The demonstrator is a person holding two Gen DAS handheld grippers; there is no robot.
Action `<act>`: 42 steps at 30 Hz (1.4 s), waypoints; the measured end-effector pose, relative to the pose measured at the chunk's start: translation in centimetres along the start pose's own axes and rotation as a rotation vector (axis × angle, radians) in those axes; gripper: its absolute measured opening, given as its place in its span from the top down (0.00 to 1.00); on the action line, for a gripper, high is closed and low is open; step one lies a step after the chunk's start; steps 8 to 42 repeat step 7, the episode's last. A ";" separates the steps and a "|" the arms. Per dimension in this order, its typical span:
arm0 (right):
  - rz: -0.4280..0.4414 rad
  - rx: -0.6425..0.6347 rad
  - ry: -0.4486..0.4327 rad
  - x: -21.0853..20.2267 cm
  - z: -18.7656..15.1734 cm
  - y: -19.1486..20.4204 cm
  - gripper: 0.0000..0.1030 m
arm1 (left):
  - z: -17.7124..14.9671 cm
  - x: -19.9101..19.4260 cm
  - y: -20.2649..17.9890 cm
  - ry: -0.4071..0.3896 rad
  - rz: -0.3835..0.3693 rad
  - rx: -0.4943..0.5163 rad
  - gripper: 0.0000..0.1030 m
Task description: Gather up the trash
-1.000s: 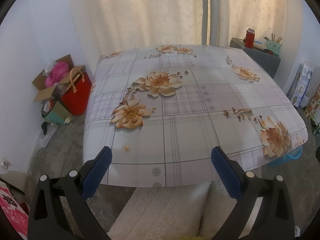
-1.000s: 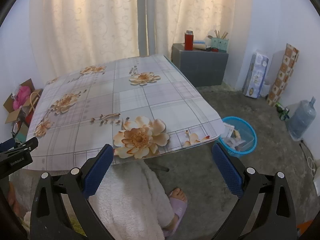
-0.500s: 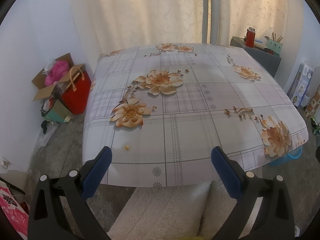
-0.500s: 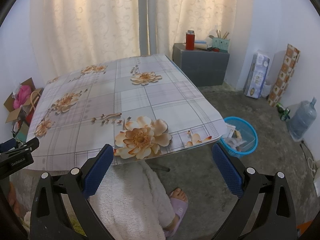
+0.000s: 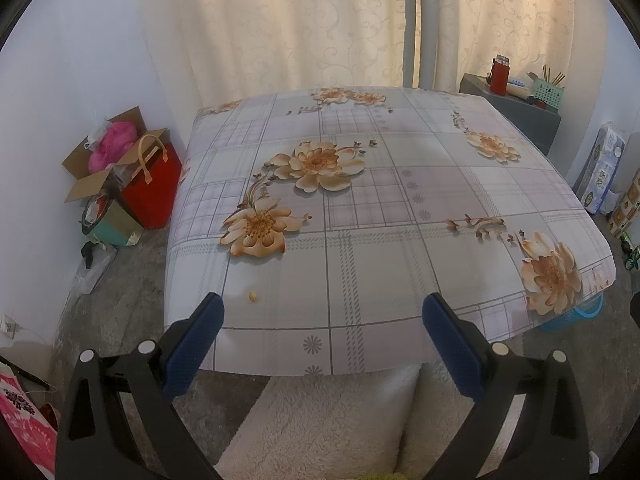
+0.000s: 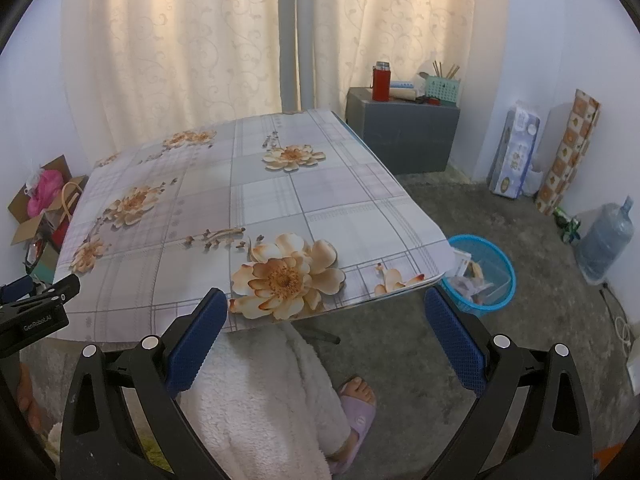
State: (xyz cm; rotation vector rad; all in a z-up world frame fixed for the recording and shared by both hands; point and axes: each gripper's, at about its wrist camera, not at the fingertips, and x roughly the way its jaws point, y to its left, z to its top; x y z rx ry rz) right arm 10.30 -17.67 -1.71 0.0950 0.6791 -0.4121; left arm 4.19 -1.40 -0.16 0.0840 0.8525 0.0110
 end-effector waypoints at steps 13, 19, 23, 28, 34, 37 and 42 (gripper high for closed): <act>0.001 0.001 0.000 0.0 0.1 0.2 0.08 | 0.0 0.0 -0.1 0.001 0.001 0.000 0.05; 0.001 0.001 0.000 0.0 0.1 0.2 0.08 | 0.0 0.0 -0.1 0.001 0.001 0.000 0.05; 0.001 0.001 0.000 0.0 0.1 0.2 0.08 | 0.0 0.0 -0.1 0.001 0.001 0.000 0.05; 0.001 0.001 0.000 0.0 0.1 0.2 0.08 | 0.0 0.0 -0.1 0.001 0.001 0.000 0.05; 0.001 0.001 0.000 0.0 0.1 0.2 0.08 | 0.0 0.0 -0.1 0.001 0.001 0.000 0.05; 0.001 0.001 0.000 0.0 0.1 0.2 0.08 | 0.0 0.0 -0.1 0.001 0.001 0.000 0.05; 0.001 0.001 0.000 0.0 0.1 0.2 0.08 | 0.0 0.0 -0.1 0.001 0.001 0.000 0.05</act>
